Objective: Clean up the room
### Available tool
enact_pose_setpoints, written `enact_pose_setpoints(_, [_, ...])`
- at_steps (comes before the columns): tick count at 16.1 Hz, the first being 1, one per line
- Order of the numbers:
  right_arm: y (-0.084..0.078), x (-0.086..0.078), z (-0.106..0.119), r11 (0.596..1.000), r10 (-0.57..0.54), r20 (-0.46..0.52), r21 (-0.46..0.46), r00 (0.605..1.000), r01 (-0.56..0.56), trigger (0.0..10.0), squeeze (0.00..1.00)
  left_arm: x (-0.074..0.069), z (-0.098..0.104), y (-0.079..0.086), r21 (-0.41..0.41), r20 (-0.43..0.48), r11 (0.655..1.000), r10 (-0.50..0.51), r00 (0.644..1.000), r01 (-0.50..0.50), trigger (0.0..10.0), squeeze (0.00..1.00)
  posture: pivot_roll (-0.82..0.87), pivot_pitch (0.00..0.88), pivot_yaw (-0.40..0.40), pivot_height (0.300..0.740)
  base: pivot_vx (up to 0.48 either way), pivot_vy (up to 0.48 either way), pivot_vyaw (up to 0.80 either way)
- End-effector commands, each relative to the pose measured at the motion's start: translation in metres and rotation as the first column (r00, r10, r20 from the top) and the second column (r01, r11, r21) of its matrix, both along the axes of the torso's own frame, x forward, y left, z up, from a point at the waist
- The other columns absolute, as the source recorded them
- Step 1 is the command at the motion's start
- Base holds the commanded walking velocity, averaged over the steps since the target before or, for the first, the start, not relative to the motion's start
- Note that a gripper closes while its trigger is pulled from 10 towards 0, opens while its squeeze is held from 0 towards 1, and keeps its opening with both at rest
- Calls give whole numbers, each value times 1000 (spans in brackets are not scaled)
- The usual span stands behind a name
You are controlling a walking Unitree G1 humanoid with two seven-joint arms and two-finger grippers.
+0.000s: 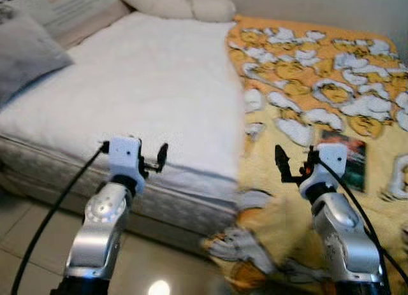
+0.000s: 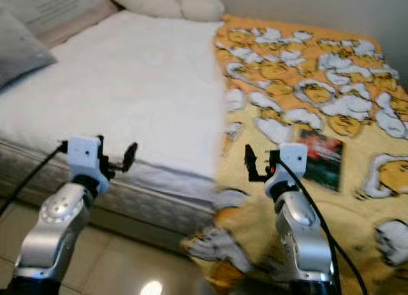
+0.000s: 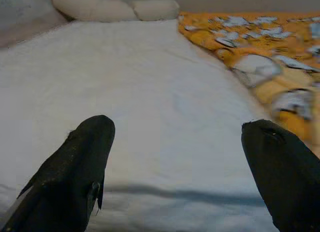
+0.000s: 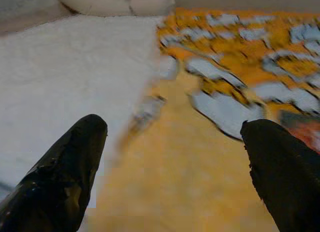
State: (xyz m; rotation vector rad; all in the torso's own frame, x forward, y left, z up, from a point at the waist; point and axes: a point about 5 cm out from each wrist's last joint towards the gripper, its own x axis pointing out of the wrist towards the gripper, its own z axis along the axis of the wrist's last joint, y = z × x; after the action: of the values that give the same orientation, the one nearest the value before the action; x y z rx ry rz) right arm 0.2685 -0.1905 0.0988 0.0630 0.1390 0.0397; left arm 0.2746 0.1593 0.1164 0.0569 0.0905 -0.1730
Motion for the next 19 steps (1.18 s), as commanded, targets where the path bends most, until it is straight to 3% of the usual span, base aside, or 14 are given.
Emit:
enact_pose_setpoints(1, [-5,1,3,1000,-17,11,-3,1000,17,10000,1000,1,3,-4,11,13,1000,-15,1000,15,10000,1000,-112,0,9,740,0,-480,650])
enact_pose_setpoints(14, [4,3,-4,998,58,-30,15,998,-57,10000,1000,-6,0,2,25,4,1000,4,1000,-4,10000,1000,-102,0,-7,740,0,-480,463])
enact_pose_setpoints(17, [8,0,-9,995,89,-67,38,994,-87,10000,1000,-10,-2,-3,-2,-4,998,-56,998,56,10000,1000,-103,0,-8,740,0,-97,0])
enact_pose_setpoints(19, [8,0,-12,996,78,-95,60,992,-73,10000,1000,-17,-5,-12,-1,-20,989,-149,989,149,10000,1000,-105,0,-9,740,0,0,0])
